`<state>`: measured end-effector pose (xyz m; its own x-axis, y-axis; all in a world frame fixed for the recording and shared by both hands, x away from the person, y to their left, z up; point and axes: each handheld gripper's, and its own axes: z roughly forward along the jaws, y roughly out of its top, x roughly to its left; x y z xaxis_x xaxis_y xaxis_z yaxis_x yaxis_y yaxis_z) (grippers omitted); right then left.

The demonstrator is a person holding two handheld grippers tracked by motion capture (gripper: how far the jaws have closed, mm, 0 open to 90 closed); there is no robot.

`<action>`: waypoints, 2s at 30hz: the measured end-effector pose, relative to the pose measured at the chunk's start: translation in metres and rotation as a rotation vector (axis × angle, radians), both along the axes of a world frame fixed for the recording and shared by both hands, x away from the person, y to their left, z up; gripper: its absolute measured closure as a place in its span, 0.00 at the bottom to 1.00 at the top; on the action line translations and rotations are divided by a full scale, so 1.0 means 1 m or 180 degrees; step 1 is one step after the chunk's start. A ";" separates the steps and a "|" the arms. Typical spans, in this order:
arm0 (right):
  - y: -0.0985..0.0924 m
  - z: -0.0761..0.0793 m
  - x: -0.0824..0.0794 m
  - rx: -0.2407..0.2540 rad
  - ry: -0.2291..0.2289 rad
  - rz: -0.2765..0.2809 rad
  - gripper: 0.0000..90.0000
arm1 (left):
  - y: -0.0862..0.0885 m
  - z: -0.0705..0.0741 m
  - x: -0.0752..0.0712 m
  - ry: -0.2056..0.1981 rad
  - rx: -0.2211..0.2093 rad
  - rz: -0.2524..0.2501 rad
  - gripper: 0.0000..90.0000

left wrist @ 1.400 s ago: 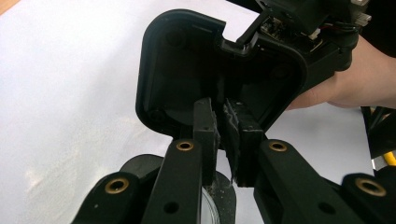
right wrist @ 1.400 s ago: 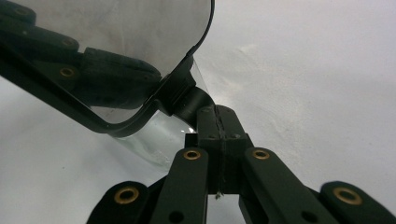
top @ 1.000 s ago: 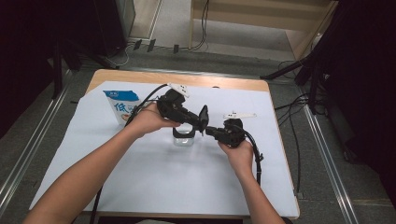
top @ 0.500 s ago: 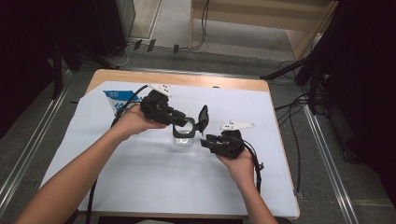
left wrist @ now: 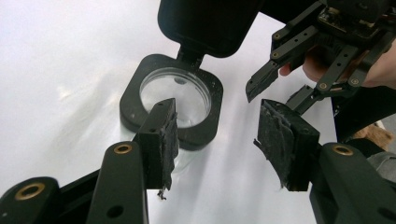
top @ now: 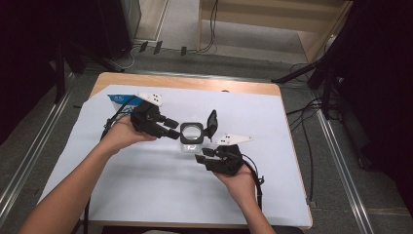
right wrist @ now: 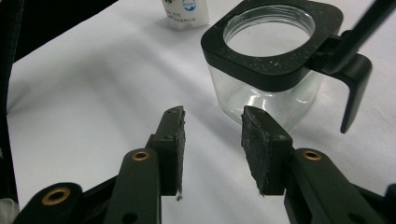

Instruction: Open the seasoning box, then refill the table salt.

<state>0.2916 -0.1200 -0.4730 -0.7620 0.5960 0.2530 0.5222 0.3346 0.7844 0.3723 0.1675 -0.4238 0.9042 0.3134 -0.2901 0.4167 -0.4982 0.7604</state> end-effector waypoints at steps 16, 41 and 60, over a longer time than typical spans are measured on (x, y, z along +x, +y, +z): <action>0.021 0.005 -0.004 -0.0008 -0.0119 0.0189 0.63 | 0.041 -0.012 -0.014 0.0042 0.0036 0.0314 0.53; 0.027 0.000 0.003 -0.0059 -0.0037 0.0278 0.62 | 0.101 -0.021 -0.015 0.0048 0.0059 0.0761 0.51; 0.030 -0.004 0.005 -0.0078 0.0003 0.0320 0.62 | 0.152 -0.016 -0.012 -0.0007 0.0209 0.1214 0.52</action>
